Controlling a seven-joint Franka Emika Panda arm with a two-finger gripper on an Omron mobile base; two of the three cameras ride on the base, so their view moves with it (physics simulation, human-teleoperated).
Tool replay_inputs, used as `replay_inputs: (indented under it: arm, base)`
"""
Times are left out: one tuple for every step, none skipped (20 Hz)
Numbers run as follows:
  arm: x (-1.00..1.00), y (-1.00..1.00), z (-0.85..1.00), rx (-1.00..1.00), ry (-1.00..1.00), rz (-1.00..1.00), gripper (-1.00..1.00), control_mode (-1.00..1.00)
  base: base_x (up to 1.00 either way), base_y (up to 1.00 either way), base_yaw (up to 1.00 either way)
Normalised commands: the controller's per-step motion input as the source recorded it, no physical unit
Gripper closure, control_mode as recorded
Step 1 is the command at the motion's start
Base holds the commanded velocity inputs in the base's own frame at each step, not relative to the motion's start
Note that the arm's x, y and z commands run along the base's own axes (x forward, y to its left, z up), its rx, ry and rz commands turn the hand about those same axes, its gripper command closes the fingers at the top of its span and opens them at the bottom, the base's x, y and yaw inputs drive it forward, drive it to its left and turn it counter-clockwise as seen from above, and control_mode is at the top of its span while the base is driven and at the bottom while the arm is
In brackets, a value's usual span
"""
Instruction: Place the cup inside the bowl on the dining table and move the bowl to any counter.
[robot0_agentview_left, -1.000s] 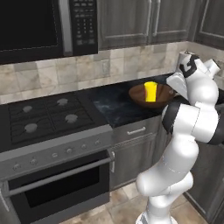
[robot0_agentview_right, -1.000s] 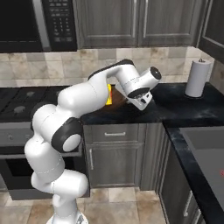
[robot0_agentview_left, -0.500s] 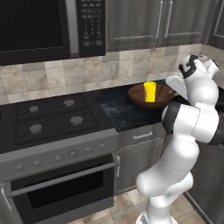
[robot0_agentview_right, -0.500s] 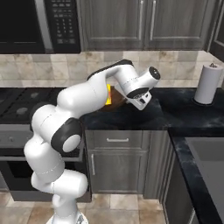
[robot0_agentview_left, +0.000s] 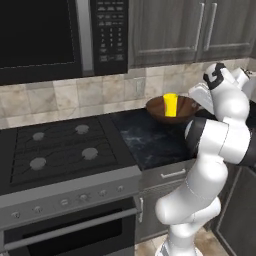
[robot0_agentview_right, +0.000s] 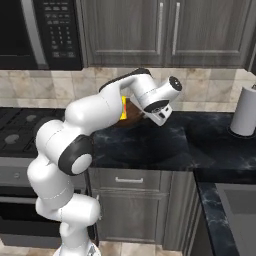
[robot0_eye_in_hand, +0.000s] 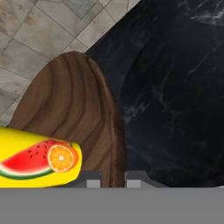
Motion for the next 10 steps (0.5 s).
replay_inputs:
  arm:
    - [0.00,0.00,0.00,0.00,0.00,0.00,1.00,1.00]
    - [0.00,0.00,0.00,0.00,0.00,0.00,1.00,1.00]
    - [0.00,0.00,0.00,0.00,0.00,0.00,1.00,1.00]
    - [0.00,0.00,0.00,0.00,0.00,0.00,1.00,1.00]
    - [0.00,0.00,0.00,0.00,0.00,0.00,1.00,1.00]
    - [0.00,0.00,0.00,0.00,0.00,0.00,1.00,1.00]
    - [0.00,0.00,0.00,0.00,0.00,0.00,1.00,1.00]
    - [0.00,0.00,0.00,0.00,0.00,0.00,1.00,1.00]
    - [0.00,0.00,0.00,0.00,0.00,0.00,1.00,1.00]
    - [0.00,0.00,0.00,0.00,0.00,0.00,1.00,1.00]
  base:
    - [0.53,-0.31,0.12]
    - [0.48,-0.31,0.12]
    - [0.39,-0.31,0.11]
    - [0.16,-0.32,0.11]
    - [0.01,-0.31,0.10]
    - [0.00,-0.30,0.10]
    - [0.00,-0.27,0.10]
    - [0.00,-0.24,0.10]
    - [0.00,-0.19,0.10]
    - [0.00,-0.14,0.09]
